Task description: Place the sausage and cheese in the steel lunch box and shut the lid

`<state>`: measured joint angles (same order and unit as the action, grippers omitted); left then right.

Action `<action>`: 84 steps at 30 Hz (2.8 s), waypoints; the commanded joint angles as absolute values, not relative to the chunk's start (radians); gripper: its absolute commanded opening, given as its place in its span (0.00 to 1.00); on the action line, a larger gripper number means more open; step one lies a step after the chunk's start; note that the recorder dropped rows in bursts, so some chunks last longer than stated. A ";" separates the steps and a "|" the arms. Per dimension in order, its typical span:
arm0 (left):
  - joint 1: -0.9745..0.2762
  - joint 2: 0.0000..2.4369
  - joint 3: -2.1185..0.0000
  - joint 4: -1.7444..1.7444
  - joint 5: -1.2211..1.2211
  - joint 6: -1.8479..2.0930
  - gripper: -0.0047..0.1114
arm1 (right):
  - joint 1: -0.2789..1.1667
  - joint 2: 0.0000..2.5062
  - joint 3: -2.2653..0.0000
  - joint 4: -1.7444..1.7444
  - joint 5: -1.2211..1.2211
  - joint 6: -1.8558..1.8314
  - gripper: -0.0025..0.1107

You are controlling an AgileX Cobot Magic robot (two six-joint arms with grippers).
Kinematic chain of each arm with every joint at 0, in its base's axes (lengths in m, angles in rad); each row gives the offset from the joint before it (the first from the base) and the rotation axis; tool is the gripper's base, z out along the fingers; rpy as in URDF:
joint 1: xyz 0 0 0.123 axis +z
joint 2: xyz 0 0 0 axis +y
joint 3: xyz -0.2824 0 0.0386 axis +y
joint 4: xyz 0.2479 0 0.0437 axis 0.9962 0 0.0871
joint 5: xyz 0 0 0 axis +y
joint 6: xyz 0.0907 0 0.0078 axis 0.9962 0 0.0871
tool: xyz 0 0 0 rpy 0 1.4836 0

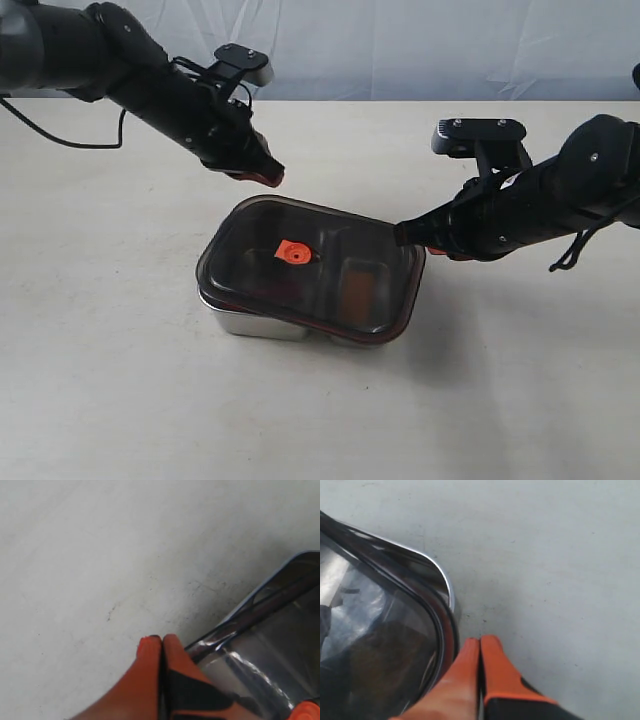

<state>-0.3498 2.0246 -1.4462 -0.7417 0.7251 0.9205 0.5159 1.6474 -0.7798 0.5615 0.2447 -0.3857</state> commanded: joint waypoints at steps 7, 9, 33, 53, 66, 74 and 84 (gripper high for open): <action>-0.345 1.975 -1.445 -0.722 0.767 0.891 0.04 | 0.519 1.651 -0.785 0.552 0.261 -0.392 0.01; -0.342 1.975 -1.445 -0.722 0.767 0.891 0.04 | 0.519 1.651 -0.785 0.552 0.261 -0.392 0.01; -0.342 1.975 -1.445 -0.713 0.759 0.889 0.04 | 0.519 1.651 -0.785 0.575 0.316 -0.390 0.01; -0.342 1.971 -1.445 -0.494 0.703 0.713 0.04 | 0.537 1.651 -0.785 0.556 0.322 -0.387 0.01; -0.342 1.971 -1.445 -0.469 0.728 0.680 0.04 | 0.539 1.677 -0.796 0.570 0.243 -0.389 0.01; -0.342 1.971 -1.445 -0.020 0.894 0.168 0.04 | 0.535 1.717 -0.818 0.554 0.242 -0.389 0.01; -0.393 1.971 -1.396 -0.040 1.074 0.148 0.04 | 0.535 1.701 -0.852 0.549 0.246 -0.389 0.01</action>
<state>-0.3734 1.9803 -1.4167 -0.0363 1.0556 0.1579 0.5389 1.7086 -0.8467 0.5609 0.2398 -0.3865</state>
